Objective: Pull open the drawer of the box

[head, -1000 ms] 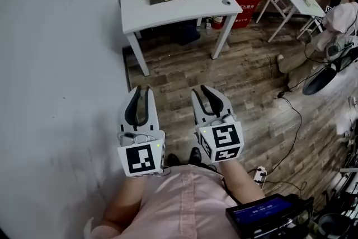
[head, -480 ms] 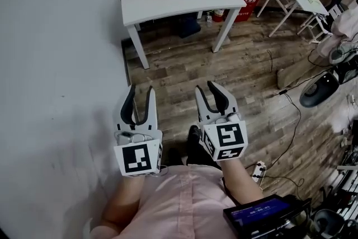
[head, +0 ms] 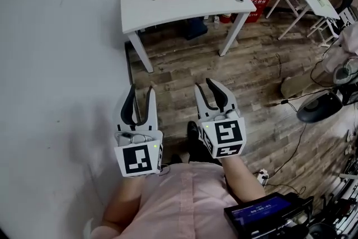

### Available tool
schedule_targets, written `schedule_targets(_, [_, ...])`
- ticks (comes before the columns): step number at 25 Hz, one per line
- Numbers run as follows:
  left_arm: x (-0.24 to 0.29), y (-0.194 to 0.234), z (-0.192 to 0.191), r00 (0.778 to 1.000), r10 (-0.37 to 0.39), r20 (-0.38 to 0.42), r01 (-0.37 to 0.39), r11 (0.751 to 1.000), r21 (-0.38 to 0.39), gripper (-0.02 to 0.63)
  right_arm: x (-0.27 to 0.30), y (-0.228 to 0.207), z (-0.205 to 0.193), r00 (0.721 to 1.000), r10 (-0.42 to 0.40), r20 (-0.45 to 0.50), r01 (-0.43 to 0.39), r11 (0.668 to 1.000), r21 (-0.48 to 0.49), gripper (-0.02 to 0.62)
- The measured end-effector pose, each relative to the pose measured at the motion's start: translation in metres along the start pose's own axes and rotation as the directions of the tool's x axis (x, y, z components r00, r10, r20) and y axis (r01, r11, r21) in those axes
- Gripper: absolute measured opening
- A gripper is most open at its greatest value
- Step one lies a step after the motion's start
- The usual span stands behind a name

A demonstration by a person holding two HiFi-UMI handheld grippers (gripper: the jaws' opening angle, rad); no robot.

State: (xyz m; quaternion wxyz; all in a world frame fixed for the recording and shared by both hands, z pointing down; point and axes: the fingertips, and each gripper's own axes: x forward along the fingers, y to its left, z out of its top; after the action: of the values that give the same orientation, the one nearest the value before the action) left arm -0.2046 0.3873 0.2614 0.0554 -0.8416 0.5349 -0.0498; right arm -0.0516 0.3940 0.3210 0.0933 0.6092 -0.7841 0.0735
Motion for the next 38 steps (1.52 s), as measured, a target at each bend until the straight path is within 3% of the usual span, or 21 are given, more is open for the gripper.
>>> schedule_targets(19, [0.16, -0.021, 0.027, 0.999, 0.039, 0.003, -0.039, 0.999, 0.038, 0.152, 0.119, -0.111, 0.042, 0.998, 0.061, 0.026, -0.061, 0.998, 0.007, 0.11])
schedule_targets(23, [0.176, -0.017, 0.018, 0.997, 0.06, -0.039, -0.059, 0.997, 0.041, 0.15, 0.134, -0.118, 0.045, 0.997, 0.079, 0.02, -0.079, 0.997, 0.009, 0.109])
schedule_targets(29, [0.199, -0.005, 0.017, 0.997, 0.076, -0.033, -0.075, 0.997, 0.036, 0.15, 0.163, -0.121, 0.04, 0.995, 0.103, -0.006, -0.103, 0.994, 0.024, 0.106])
schedule_targets(38, [0.247, 0.028, -0.014, 0.993, 0.081, -0.086, -0.08, 0.997, 0.016, 0.146, 0.221, -0.129, 0.032, 0.994, 0.099, -0.05, -0.097, 0.995, 0.036, 0.106])
